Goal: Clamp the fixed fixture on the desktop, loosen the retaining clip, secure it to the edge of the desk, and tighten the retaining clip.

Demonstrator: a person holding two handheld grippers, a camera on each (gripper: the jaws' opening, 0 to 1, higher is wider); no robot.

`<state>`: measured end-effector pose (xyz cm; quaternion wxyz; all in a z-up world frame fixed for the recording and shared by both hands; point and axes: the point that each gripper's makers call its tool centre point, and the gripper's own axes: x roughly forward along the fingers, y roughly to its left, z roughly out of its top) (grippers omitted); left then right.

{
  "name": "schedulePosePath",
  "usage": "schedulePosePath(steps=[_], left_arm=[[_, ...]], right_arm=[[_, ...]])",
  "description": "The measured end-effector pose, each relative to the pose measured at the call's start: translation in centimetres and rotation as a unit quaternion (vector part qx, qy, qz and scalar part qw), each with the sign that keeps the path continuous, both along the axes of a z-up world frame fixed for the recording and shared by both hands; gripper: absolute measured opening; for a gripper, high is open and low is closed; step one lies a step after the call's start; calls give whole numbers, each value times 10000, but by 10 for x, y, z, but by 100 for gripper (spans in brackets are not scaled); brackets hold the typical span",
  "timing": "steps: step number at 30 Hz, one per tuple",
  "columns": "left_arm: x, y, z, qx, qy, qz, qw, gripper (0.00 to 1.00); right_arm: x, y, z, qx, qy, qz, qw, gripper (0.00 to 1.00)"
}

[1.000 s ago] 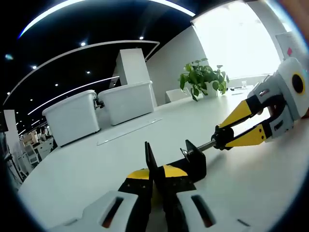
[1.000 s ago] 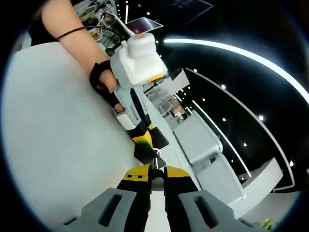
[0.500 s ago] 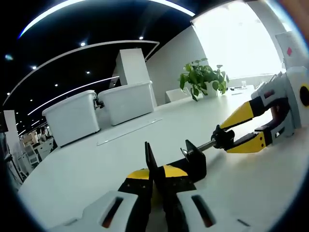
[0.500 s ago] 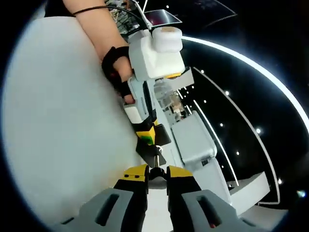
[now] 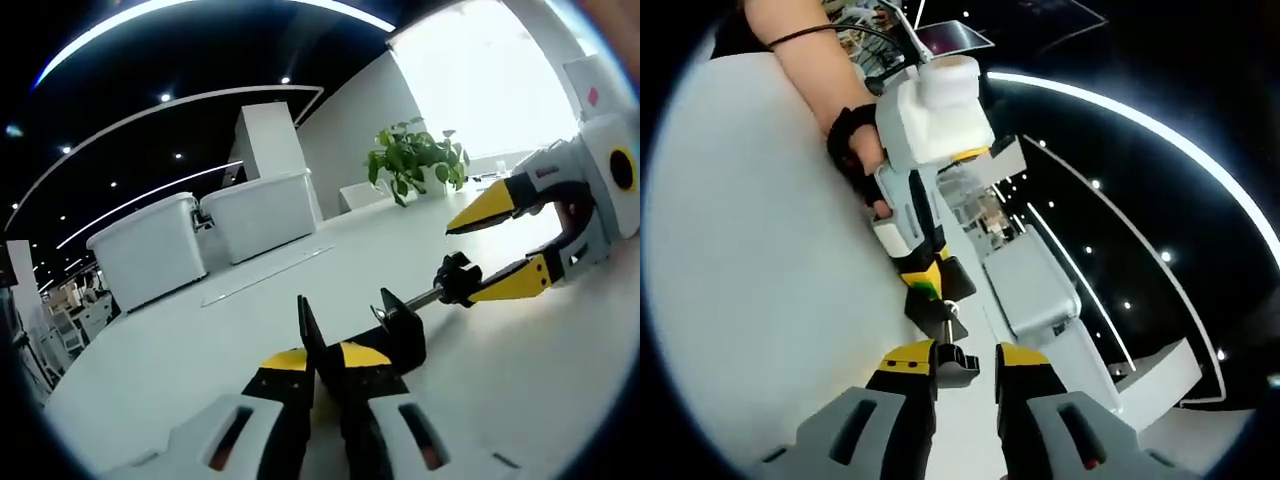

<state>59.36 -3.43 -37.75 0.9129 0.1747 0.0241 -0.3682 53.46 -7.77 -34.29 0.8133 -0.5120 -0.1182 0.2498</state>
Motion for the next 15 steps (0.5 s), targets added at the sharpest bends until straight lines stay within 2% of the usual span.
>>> schedulePosePath(steps=[6, 11, 13, 15], left_arm=[[-3, 0, 2, -35, 24, -55, 10000, 12], [-5, 2, 19, -541, -28, -92, 9985, 12], [-4, 7, 28, -706, -135, -35, 9974, 12], [-3, 12, 38, -1074, -121, -18, 9941, 13]], right_arm=[[-5, 0, 1, 73, 29, 4, 10000, 21], [-8, 0, 3, 253, 118, 9, 9996, 22], [-6, 1, 3, 326, 161, 37, 9993, 23], [-5, 3, 1, 273, 182, 60, 9994, 23]])
